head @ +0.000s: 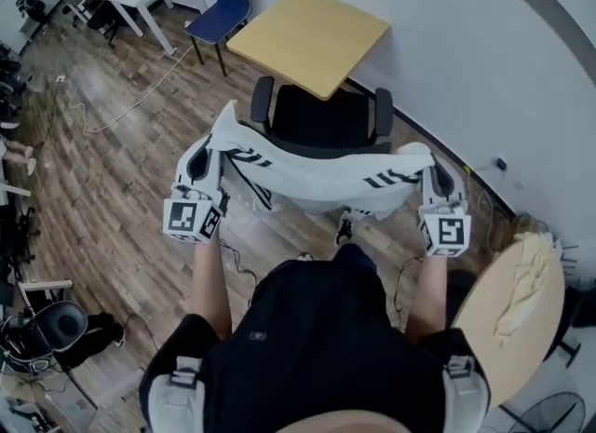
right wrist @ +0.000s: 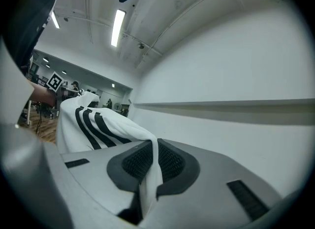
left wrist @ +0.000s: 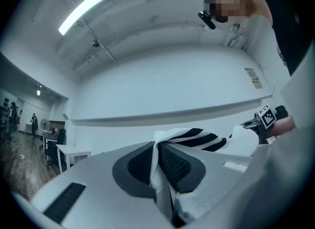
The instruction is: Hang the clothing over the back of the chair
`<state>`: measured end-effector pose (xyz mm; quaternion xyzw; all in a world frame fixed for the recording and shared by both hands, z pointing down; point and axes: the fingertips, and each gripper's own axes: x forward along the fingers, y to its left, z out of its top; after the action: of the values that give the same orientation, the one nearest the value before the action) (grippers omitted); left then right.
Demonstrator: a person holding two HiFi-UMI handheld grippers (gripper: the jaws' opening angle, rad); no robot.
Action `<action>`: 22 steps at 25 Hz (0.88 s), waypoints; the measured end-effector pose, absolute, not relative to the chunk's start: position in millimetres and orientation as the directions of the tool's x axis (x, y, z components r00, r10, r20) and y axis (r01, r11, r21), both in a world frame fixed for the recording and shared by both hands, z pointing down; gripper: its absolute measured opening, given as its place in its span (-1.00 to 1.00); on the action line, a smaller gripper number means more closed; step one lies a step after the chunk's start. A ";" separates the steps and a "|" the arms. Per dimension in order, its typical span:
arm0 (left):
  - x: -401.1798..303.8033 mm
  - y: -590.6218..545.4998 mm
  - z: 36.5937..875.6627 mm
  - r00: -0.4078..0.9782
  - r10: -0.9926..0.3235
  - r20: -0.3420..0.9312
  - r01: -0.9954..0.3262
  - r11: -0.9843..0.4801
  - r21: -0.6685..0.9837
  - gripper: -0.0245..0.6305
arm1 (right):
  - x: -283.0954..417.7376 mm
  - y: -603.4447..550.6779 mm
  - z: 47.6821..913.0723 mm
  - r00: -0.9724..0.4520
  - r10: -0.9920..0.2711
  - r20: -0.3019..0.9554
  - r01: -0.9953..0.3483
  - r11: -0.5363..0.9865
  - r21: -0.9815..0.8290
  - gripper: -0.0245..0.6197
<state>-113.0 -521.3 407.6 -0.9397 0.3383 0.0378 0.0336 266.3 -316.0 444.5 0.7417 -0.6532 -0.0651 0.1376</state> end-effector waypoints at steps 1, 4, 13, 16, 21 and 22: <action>-109.6 -527.0 408.3 0.770 -0.632 -0.089 -0.637 -0.770 -0.036 -0.88 | 268.6 -324.4 442.6 0.133 -0.988 0.079 -0.953 -0.106 0.282 -0.90; -103.5 -543.8 410.9 0.773 -0.630 -0.073 -0.634 -0.773 -0.033 -0.87 | 272.0 -350.3 444.0 0.119 -0.989 0.085 -0.955 -0.090 0.282 -0.90; -80.8 -585.5 423.0 0.787 -0.615 -0.055 -0.616 -0.788 -0.009 -0.87 | 279.6 -396.9 461.7 0.065 -0.991 0.116 -0.963 -0.032 0.269 -0.89; -75.9 -595.3 431.0 0.795 -0.605 -0.047 -0.606 -0.795 0.004 -0.86 | 282.8 -404.9 467.8 0.064 -0.991 0.120 -0.968 -0.032 0.251 -0.89; -71.3 -606.0 437.2 0.801 -0.597 -0.038 -0.597 -0.802 0.018 -0.86 | 287.8 -414.7 474.0 0.066 -0.990 0.126 -0.968 -0.033 0.248 -0.89; -71.1 -607.4 438.4 0.802 -0.597 -0.036 -0.597 -0.802 0.022 -0.86 | 288.6 -415.1 476.0 0.070 -0.988 0.136 -0.969 -0.035 0.245 -0.88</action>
<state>-71.1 -607.4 438.4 -0.9491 0.3144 0.0205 -0.0048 288.6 -415.1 476.0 0.7186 -0.6809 -0.0351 0.1371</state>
